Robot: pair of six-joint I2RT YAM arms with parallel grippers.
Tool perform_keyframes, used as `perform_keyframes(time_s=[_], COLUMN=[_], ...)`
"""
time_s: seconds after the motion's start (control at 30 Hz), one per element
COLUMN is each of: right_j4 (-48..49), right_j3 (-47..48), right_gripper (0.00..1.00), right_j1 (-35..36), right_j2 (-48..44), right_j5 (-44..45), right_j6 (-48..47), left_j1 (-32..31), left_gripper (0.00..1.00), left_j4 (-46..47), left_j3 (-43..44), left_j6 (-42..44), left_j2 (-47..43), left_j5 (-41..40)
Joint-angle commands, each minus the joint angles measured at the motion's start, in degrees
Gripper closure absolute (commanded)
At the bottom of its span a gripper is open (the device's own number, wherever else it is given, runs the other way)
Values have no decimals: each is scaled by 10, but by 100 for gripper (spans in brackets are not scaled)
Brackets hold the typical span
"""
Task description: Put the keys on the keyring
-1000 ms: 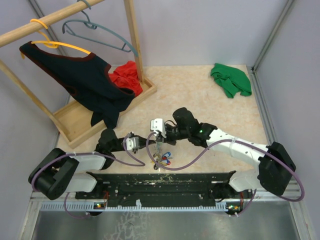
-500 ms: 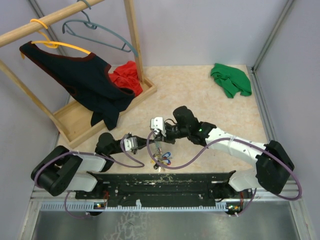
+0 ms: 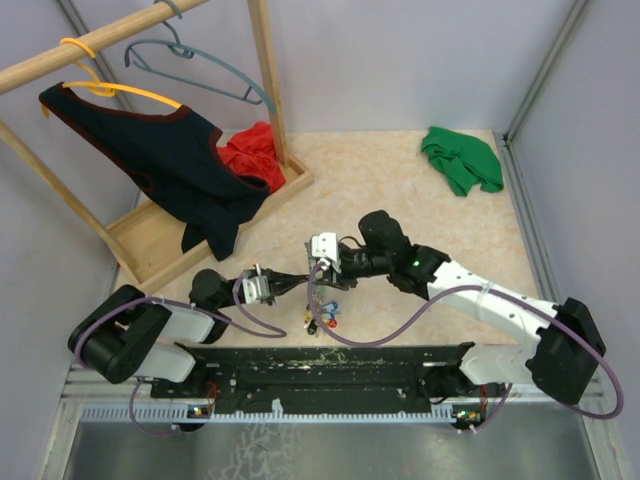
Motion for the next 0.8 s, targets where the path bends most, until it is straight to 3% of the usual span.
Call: perform_keyframes(time_s=[0.0,0.23,0.4,0.6,0.77], right_j4=[33,26,28,16,74], right_j3=[-11,-28,-48,-50,-53], right_gripper=[66,68,65,62,62], right_j1=[-13,-21,-25,-30,-36], right_j2=[-38,-48,-44,3,55], right_j5=[17,37,99,159,168], right_j6=[14,24,94,150,155], left_j1=[0,0,11,24,28], left_gripper=[100,100,100,100,100], left_j4=[51,44,17,-41,-84], left_j3=[12,12,4,-15,-32], left_j6=[-9,-6,4,23,33], left_j2=[-1,-2,-24,-75,-113], left_j5=[10,14,-7,-63,-100])
